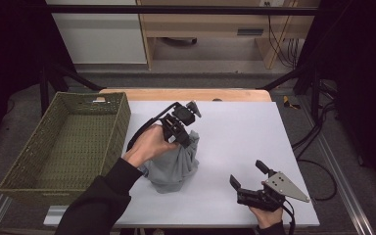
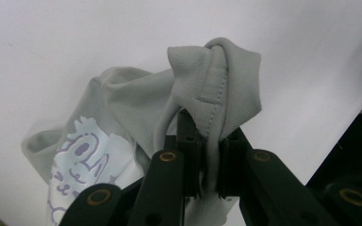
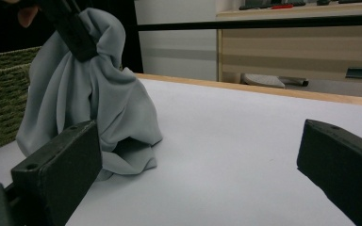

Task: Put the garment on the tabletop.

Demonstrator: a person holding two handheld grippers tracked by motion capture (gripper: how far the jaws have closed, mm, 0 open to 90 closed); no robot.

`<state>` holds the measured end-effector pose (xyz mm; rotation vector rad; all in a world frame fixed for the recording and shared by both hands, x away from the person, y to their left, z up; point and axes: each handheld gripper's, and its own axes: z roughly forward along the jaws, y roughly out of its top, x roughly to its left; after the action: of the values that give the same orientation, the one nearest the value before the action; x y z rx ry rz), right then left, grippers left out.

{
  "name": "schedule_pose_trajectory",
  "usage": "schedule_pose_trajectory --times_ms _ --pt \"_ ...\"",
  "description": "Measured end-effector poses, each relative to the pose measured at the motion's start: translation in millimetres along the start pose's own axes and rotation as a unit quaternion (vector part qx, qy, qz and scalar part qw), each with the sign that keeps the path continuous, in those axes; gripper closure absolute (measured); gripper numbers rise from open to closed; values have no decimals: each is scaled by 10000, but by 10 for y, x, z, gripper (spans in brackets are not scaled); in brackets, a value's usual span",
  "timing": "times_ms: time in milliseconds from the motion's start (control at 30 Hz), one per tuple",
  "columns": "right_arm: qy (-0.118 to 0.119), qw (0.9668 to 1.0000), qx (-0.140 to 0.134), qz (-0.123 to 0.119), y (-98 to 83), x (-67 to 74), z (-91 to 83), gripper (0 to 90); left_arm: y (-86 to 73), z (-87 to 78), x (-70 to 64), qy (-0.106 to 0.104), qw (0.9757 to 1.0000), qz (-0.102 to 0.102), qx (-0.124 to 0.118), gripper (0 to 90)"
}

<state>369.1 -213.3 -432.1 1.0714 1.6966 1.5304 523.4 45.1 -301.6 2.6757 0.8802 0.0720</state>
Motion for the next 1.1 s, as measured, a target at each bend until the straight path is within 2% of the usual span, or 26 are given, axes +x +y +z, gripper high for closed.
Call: schedule_pose_trajectory --times_ms 100,133,200,333,400,433,467,500,533,567,667,700,733,900,1033,1067,1100 --pt "-18 10000 15 5 -3 -5 0 10 -24 94 0 -12 10000 18 85 812" --pt "7 9999 33 95 1 7 -3 10 -29 110 0 -14 9999 24 98 811" --pt "-9 10000 7 6 -4 -1 3 10 -40 155 4 -23 9999 34 122 807" --pt "-5 10000 6 -14 -7 -2 7 10 -47 197 15 -12 10000 40 89 759" --pt "-11 10000 8 -17 -7 -2 7 10 -50 209 24 -80 10000 10 12 683" --pt "-7 10000 -20 45 -5 5 10 10 -53 216 27 -100 9999 2 -49 546" --pt "-7 10000 -20 45 -5 5 10 10 -53 220 32 -122 9999 7 -98 546" --pt "-2 10000 -14 10 -6 -1 10 9 -54 222 36 -141 9998 -3 -122 426" --pt "-3 10000 -12 3 -7 -1 10 9 -54 223 42 -170 9998 -3 -136 366" --pt "-3 10000 -12 3 -7 -1 10 9 -55 222 41 -174 9997 -5 -177 366" --pt "-22 10000 6 16 -6 -1 10 9 -64 199 5 21 9993 150 -342 200" --pt "-21 10000 0 12 -6 -3 9 9 -66 192 -5 61 9993 123 -352 115" --pt "-15 10000 -5 11 -7 -5 9 9 -66 192 -5 61 9993 123 -352 76" --pt "-8 10000 -1 19 -5 -5 6 8 -98 163 -2 92 9990 92 -439 20" --pt "-20 10000 21 43 -4 -6 2 8 -155 119 15 72 9979 89 -643 0" --pt "0 10000 -42 80 -6 -6 12 8 -197 97 23 60 9969 88 -775 0" --pt "0 10000 -42 80 -6 -6 12 8 -197 97 23 60 9969 88 -775 0"
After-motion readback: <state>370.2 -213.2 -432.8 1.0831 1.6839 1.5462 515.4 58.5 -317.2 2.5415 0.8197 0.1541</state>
